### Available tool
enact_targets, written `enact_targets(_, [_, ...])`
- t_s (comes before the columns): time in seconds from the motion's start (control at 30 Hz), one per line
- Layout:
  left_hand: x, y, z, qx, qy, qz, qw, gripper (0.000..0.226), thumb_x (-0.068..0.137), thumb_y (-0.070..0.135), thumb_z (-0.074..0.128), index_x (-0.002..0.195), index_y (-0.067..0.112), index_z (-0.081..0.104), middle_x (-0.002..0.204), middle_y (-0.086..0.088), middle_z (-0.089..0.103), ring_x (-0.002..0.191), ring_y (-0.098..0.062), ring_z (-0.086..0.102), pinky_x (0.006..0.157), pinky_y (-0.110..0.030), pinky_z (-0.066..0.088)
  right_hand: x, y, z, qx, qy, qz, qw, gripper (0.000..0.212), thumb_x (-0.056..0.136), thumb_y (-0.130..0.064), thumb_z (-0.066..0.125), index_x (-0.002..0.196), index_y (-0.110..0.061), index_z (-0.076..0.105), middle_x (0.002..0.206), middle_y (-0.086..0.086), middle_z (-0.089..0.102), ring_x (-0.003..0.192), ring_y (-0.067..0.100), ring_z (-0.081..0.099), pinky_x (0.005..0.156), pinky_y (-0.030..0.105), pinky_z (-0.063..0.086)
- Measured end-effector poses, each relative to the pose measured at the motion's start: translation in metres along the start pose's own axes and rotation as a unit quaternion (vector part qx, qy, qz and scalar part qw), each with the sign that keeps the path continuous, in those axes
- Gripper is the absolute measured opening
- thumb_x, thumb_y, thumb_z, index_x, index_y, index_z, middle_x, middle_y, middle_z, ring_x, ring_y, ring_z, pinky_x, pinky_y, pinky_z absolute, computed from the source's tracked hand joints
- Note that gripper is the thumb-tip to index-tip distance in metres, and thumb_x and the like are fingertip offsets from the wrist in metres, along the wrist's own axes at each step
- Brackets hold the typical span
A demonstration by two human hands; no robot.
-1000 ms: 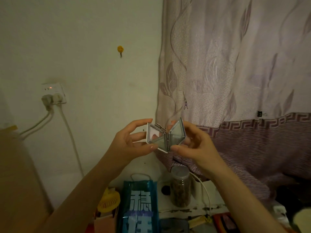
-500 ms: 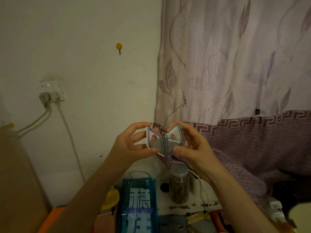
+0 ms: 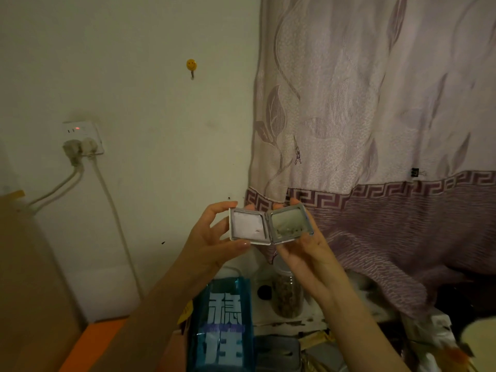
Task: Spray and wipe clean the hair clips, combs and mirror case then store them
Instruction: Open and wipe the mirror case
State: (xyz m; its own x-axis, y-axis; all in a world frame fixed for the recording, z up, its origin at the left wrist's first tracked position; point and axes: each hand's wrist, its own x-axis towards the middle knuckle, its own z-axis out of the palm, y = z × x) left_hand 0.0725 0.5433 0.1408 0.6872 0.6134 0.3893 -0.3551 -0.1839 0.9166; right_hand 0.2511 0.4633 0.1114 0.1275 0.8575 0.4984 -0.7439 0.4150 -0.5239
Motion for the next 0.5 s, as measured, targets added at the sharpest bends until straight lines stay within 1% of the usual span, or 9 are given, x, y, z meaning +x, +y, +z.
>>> enact_targets(0.1, [-0.007,-0.008,-0.002,-0.001,0.012,-0.006,1.000,0.062,0.069,-0.001,0.068,0.123,0.020,0.046,0.121,-0.001,0.067,0.108,-0.030,0.065,0.080,-0.033,0.058,-0.003,0.009,-0.004,0.015,0.021,0.008,1.000,0.076,0.049,-0.013,0.095,0.119,-0.015,0.066,0.119,0.014,0.066,0.112,0.027,0.063,0.089,0.037,0.055])
enact_targets(0.23, [-0.018,-0.018,-0.008,-0.002,0.028,-0.020,0.999,0.061,0.070,-0.001,0.070,0.122,0.020,0.048,0.121,-0.001,0.067,0.107,-0.027,0.066,0.075,-0.030,0.058,-0.012,0.019,-0.009,-0.022,0.056,0.027,0.998,0.099,0.046,-0.017,0.096,0.133,-0.016,0.050,0.123,0.013,0.064,0.115,0.026,0.061,0.097,0.039,0.050])
enact_targets(0.33, [-0.028,-0.029,-0.015,-0.011,0.045,-0.039,0.998,0.060,0.068,-0.001,0.070,0.120,0.021,0.051,0.122,-0.002,0.066,0.107,-0.027,0.066,0.073,-0.033,0.058,-0.025,0.026,-0.013,-0.070,0.083,0.055,0.993,0.106,0.043,-0.021,0.097,0.136,-0.018,0.046,0.124,0.012,0.064,0.114,0.026,0.061,0.094,0.037,0.052])
enact_targets(0.37, [-0.031,-0.034,-0.018,-0.011,0.051,-0.044,0.998,0.060,0.067,-0.001,0.071,0.118,0.023,0.052,0.123,-0.002,0.066,0.107,-0.027,0.066,0.073,-0.035,0.059,-0.030,0.029,-0.014,-0.095,0.091,0.068,0.989,0.105,0.046,-0.022,0.096,0.138,-0.017,0.045,0.126,0.012,0.063,0.116,0.026,0.060,0.094,0.037,0.052])
enact_targets(0.4, [-0.036,-0.038,-0.021,-0.012,0.057,-0.049,0.997,0.059,0.066,0.000,0.072,0.117,0.024,0.054,0.123,-0.001,0.066,0.107,-0.026,0.066,0.073,-0.035,0.059,-0.036,0.033,-0.017,-0.127,0.097,0.082,0.984,0.100,0.053,-0.021,0.092,0.139,-0.015,0.043,0.128,0.012,0.062,0.118,0.027,0.058,0.096,0.036,0.051])
enact_targets(0.47, [-0.046,-0.048,-0.026,-0.016,0.067,-0.063,0.996,0.059,0.066,-0.001,0.071,0.116,0.026,0.054,0.123,-0.001,0.066,0.108,-0.024,0.065,0.074,-0.034,0.058,-0.050,0.042,-0.023,-0.204,0.115,0.105,0.966,0.079,0.071,-0.013,0.076,0.142,-0.013,0.040,0.130,0.010,0.061,0.121,0.024,0.057,0.100,0.035,0.049])
enact_targets(0.5, [-0.052,-0.053,-0.029,-0.017,0.071,-0.072,0.995,0.060,0.067,-0.003,0.070,0.117,0.026,0.053,0.123,-0.001,0.066,0.108,-0.024,0.065,0.074,-0.034,0.058,-0.058,0.049,-0.028,-0.244,0.124,0.119,0.954,0.073,0.075,-0.010,0.068,0.142,-0.013,0.040,0.131,0.008,0.060,0.122,0.022,0.056,0.101,0.034,0.047])
